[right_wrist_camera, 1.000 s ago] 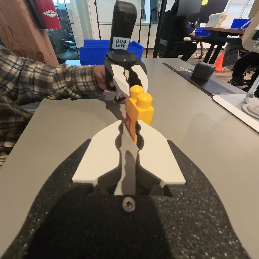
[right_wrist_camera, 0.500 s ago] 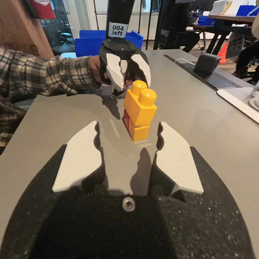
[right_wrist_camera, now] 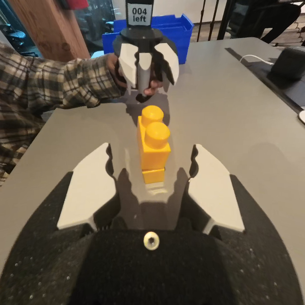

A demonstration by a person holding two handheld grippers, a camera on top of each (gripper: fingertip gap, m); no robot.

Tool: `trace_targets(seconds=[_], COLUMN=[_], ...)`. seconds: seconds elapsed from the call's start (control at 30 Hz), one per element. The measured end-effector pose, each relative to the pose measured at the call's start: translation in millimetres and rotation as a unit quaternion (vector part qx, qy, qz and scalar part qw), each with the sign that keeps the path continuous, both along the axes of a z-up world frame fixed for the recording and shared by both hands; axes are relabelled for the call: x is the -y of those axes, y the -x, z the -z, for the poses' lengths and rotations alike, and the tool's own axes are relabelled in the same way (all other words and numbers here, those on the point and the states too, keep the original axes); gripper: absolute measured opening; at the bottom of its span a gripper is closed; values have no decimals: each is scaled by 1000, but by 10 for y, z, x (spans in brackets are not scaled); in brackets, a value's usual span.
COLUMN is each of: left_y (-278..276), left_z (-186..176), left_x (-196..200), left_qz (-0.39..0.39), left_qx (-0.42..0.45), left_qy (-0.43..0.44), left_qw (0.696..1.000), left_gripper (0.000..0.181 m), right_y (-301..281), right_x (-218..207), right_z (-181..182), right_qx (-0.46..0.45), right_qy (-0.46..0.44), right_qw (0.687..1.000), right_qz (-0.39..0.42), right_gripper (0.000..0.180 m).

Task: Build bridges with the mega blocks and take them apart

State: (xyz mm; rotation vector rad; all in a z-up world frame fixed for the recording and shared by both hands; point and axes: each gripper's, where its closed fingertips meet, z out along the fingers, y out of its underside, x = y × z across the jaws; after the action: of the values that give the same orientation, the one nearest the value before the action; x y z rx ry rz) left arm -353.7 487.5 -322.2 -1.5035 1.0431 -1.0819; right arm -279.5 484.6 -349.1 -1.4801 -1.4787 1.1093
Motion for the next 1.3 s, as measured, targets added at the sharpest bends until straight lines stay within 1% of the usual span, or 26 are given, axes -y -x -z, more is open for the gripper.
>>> trace_targets(seconds=[0.17,0.33,0.47,0.57,0.67,0.93,1.1,1.2,1.3], left_y=[55,59,41,20,8,0,-39,-61,-93], left_z=[-5,-25,-15,3,3,19,81,246,504], left_x=[-40,-46,-40,-31,-24,-21,18,47,47], left_qz=[-10,-15,-15,-12,-11,-8,5,15,16], left_qx=[4,6,1,-4,-5,-7,-23,-66,-141], left_qy=[7,3,2,2,1,7,15,25,19], left_qw=[1000,1000,1000,1000,1000,1000,1000,997,990], left_gripper=[49,48,47,47,47,46,47,48,54], right_y=[66,172,201,217,231,249,254,254,252], right_x=[22,6,20,4,19,36,51,55,48], right_z=[-20,14,-4,-12,7,1,34,32,29], right_qx=[-16,-4,-5,-6,1,23,26,24,23], right_qy=[15,10,-1,-17,-36,-86,-83,-90,-83], right_qw=[1000,1000,1000,1000,999,996,996,996,996], right_qz=[-7,-16,-20,-10,-10,4,4,6,6], right_gripper=[83,68,51,46,36,35,33,33,32])
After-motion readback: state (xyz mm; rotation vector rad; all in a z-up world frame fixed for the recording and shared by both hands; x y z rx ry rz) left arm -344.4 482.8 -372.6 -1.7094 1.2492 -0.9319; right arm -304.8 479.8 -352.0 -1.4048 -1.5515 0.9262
